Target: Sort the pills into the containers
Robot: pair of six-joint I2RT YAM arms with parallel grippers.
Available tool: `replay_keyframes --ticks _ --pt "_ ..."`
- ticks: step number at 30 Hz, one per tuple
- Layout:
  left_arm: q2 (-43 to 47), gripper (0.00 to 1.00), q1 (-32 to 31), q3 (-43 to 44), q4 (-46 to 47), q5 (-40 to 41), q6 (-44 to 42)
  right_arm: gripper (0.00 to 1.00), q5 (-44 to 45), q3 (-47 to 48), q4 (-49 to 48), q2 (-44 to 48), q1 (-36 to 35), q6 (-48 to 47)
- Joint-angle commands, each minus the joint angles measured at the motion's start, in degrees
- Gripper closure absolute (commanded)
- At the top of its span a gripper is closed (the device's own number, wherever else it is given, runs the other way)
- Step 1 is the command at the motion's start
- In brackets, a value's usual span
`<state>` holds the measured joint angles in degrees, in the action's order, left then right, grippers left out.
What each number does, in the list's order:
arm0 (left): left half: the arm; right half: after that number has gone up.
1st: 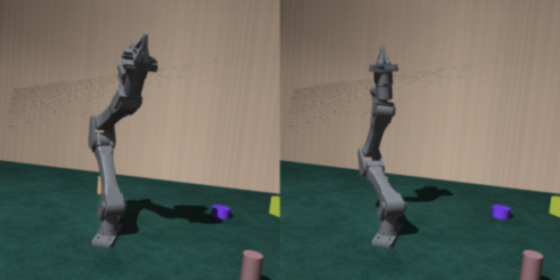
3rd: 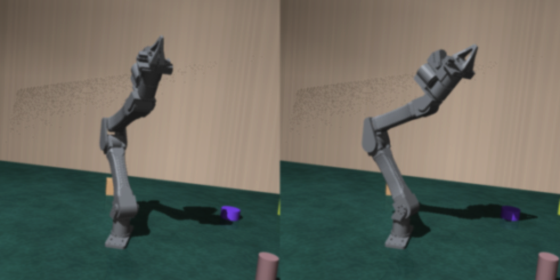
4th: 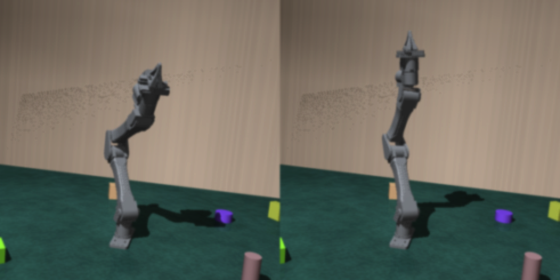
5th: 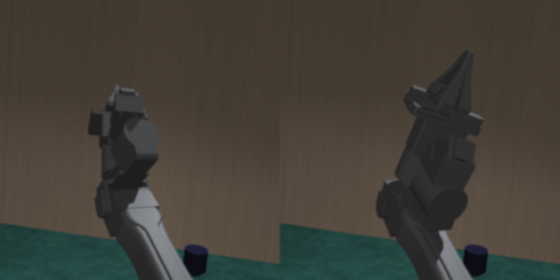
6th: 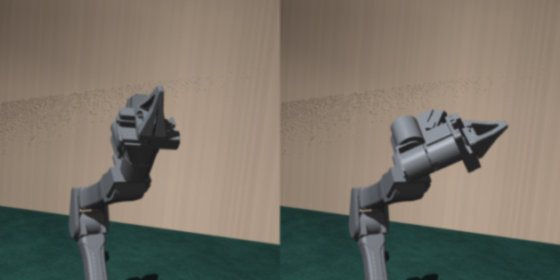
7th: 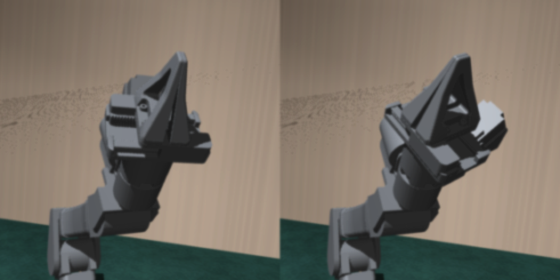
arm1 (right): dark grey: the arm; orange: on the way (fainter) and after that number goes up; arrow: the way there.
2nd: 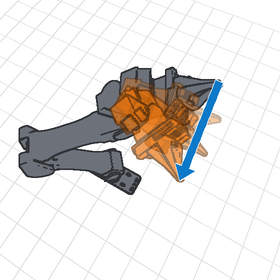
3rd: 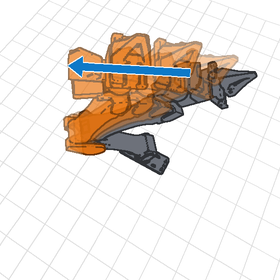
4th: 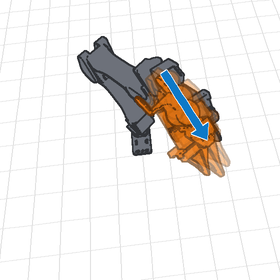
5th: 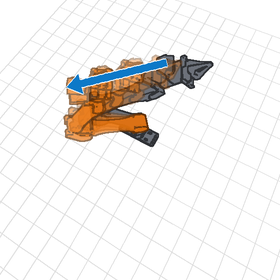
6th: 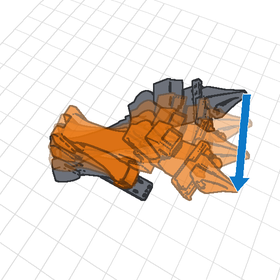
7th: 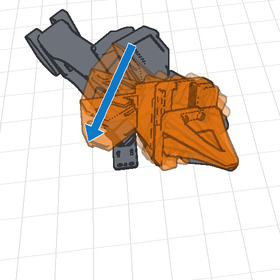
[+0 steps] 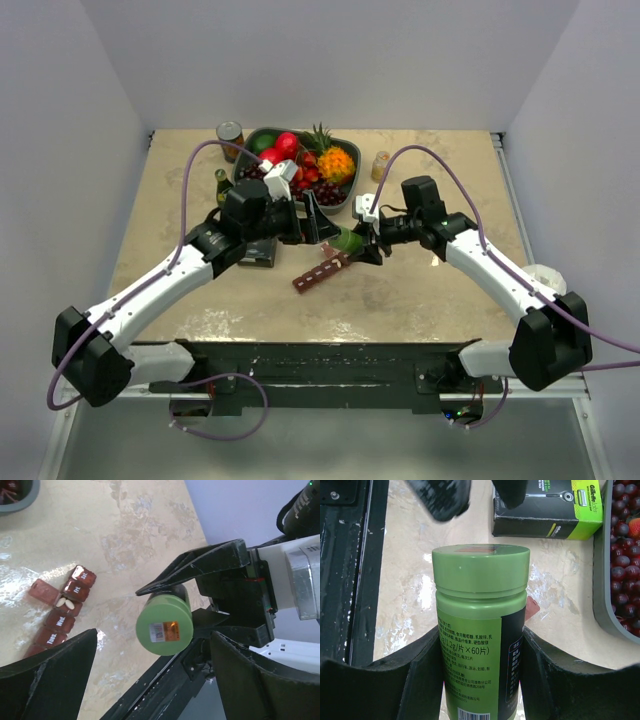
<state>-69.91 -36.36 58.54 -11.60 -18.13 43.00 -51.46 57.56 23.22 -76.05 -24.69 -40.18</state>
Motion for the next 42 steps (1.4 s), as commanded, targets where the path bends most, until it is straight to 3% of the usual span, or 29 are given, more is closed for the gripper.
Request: replay_keyframes --ticks 1,12,16,18,19,23,26,28,29,32,36,38,39,42 --pt "-1.02 0.04 -1.78 3.95 2.19 1.25 1.38 1.00 -0.13 2.21 -1.16 1.61 0.08 -1.04" --pt "-4.88 0.27 -3.72 3.42 4.30 -1.29 0.24 1.00 -0.66 2.12 -1.25 1.43 0.17 -0.69" --pt "-5.50 0.48 -4.07 3.42 4.04 -3.13 -1.69 1.00 -1.27 2.12 -1.25 1.26 0.08 -0.51" --pt "-5.59 0.56 -4.16 3.07 3.95 -4.10 -4.15 1.00 -1.62 2.20 -1.25 1.26 0.17 -0.33" --pt "-5.59 0.65 -3.98 2.98 4.64 -6.46 -5.20 1.00 -1.97 2.21 -1.25 1.08 0.17 -0.16" --pt "-6.73 0.73 -3.28 2.63 6.49 -17.26 -18.60 1.00 -5.56 2.21 -1.51 0.38 0.17 1.15" --pt "-8.22 0.70 -3.28 3.33 3.26 -26.24 -31.60 1.00 -8.91 2.21 -1.86 -0.93 0.17 2.82" --pt "-8.75 0.69 -3.54 5.08 -3.65 -31.14 -39.62 1.00 -13.65 2.21 -2.91 -1.82 0.25 4.40" --pt "-8.32 0.69 -3.46 5.70 -6.22 -32.13 -49.23 1.00 -15.58 2.03 -3.27 -2.95 0.25 5.89" --pt "-6.56 0.63 -3.28 5.88 -8.27 -29.61 -59.49 1.00 -21.39 1.50 -6.51 -4.98 0.25 10.28" --pt "-3.23 0.45 -2.14 5.27 -3.45 -23.10 -58.92 1.00 -24.91 1.77 -6.79 -7.88 0.25 11.35" --pt "0.89 0.23 -1.43 3.69 2.35 -18.63 -54.90 1.00 -24.48 1.68 -6.79 -7.97 0.17 11.27" --pt "2.66 0.01 -1.17 1.33 4.45 -16.35 -53.13 1.00 -24.13 1.68 -6.79 -7.80 0.25 11.09" --pt "10.30 0.01 -0.47 -4.04 13.41 -12.99 -47.59 1.00 -22.63 2.03 -5.21 -7.53 0.25 9.08"
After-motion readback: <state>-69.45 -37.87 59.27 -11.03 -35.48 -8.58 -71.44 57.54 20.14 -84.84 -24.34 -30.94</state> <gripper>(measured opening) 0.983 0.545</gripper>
